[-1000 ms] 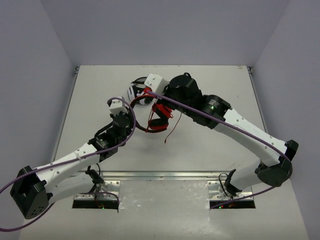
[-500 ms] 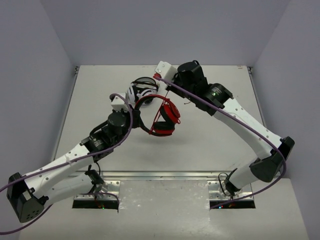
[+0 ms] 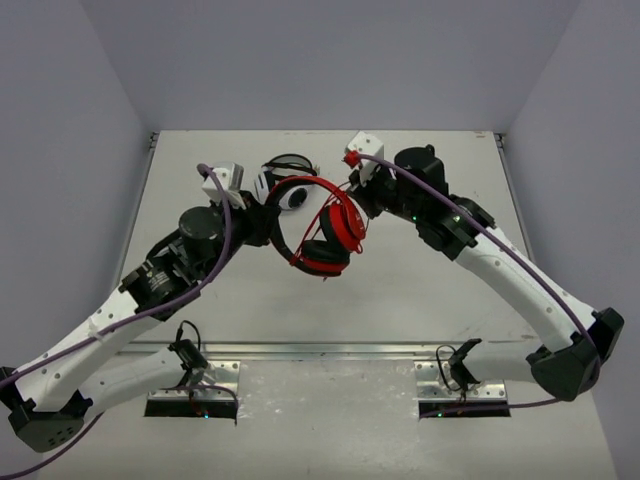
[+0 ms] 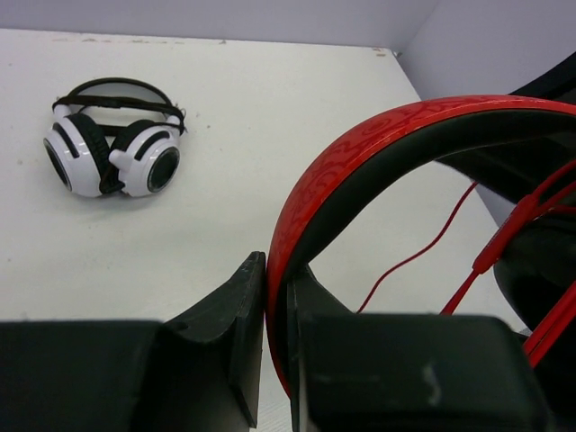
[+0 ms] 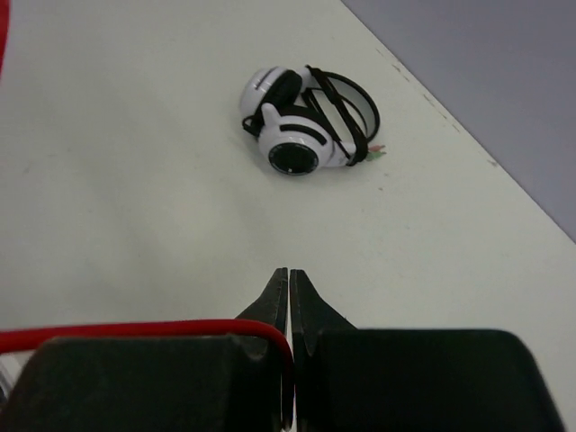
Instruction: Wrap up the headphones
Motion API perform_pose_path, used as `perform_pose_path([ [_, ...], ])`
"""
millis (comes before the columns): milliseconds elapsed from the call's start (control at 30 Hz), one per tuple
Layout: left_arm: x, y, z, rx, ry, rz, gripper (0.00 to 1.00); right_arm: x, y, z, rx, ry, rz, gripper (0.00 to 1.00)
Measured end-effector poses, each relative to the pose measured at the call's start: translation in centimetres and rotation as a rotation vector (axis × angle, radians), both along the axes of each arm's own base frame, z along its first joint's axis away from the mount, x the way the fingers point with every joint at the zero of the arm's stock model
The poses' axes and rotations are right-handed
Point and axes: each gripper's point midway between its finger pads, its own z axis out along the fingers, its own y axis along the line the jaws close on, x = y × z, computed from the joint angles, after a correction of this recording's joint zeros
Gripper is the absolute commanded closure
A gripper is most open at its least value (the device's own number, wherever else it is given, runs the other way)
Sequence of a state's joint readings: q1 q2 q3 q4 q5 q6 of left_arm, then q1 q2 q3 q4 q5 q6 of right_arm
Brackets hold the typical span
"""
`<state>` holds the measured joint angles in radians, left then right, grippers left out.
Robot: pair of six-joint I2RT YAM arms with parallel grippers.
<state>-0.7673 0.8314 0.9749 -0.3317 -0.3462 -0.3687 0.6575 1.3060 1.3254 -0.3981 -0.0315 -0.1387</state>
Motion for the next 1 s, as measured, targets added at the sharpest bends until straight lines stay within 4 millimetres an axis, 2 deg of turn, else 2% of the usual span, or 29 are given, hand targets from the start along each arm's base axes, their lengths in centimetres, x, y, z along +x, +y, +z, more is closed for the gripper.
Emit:
perform_pose_path([
  [267,-0.9,-0.2,6.0,-0.093,-0.047,-0.034,1.0,-4.2,2.6,2.5,0.325,0.002,0.153,0.99],
  [433,-1.2,-0.1,7.5,-0.156,-0.045,-0.022,1.0,-5.5,3.8,3.2,0.471,0.015,0.212,0.99],
  [667,-1.1,0.5,9.1,-0.24,-0.045,0.028,1.0,-6.4,5.5,1.0,0.556,0.109,0.258,0.99],
  [867,-1.2,3.0,11.8,-0.384,-0.097,0.14,1.0,-8.2,6.8,-2.0,0.545,0.187,0.286,0.99],
  [1000,-1.3,4.7,13.3,-0.474,-0.123,0.215,1.0,-10.0,8.3,-3.0,0.526,0.208,0.324,0.99],
])
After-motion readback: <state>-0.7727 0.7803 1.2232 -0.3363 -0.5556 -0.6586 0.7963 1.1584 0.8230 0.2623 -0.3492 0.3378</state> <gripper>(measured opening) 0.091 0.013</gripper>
